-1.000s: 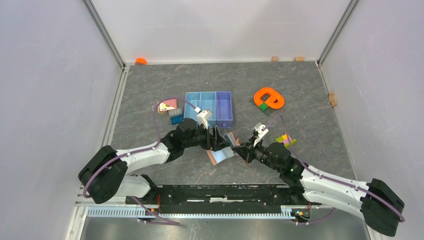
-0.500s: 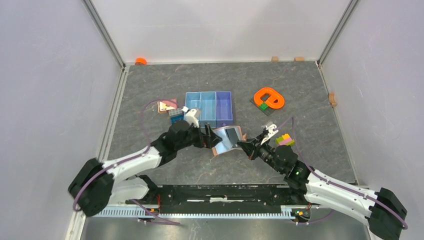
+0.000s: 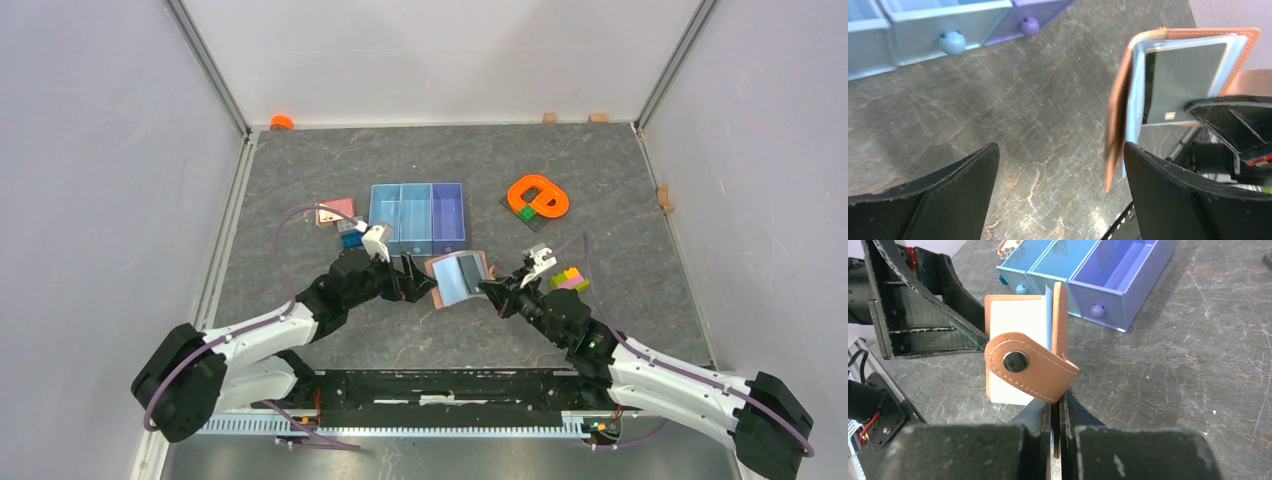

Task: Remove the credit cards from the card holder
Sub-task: Open the card holder.

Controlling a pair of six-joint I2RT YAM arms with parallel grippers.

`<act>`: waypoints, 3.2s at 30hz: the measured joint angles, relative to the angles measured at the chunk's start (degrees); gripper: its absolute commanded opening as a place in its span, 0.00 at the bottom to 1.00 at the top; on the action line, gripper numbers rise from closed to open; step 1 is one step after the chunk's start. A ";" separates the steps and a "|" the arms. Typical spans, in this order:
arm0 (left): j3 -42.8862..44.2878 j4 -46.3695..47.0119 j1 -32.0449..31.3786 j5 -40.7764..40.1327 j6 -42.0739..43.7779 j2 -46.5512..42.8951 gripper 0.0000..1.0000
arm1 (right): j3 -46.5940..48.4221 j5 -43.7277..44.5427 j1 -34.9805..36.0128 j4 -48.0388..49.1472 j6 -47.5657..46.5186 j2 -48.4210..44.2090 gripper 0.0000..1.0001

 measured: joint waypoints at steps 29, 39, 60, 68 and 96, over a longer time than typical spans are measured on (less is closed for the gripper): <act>1.11 14.84 -0.20 15.13 -2.03 12.87 0.65 | 0.02 -8.70 -0.02 3.56 -0.09 4.76 0.00; 1.79 14.36 -0.31 17.70 -2.93 10.95 0.02 | 0.31 -9.16 -0.39 4.83 0.98 4.28 0.30; 5.92 5.14 -0.24 19.93 -1.51 13.79 0.20 | 2.16 -35.85 -13.66 9.79 3.26 17.05 0.00; 10.91 -8.87 -0.44 6.08 -0.11 11.23 0.50 | 0.92 -35.80 -15.96 12.17 6.58 15.89 0.00; 0.61 6.29 -0.59 16.37 1.33 -6.23 0.26 | -0.24 -34.56 -17.57 13.73 10.47 16.17 0.00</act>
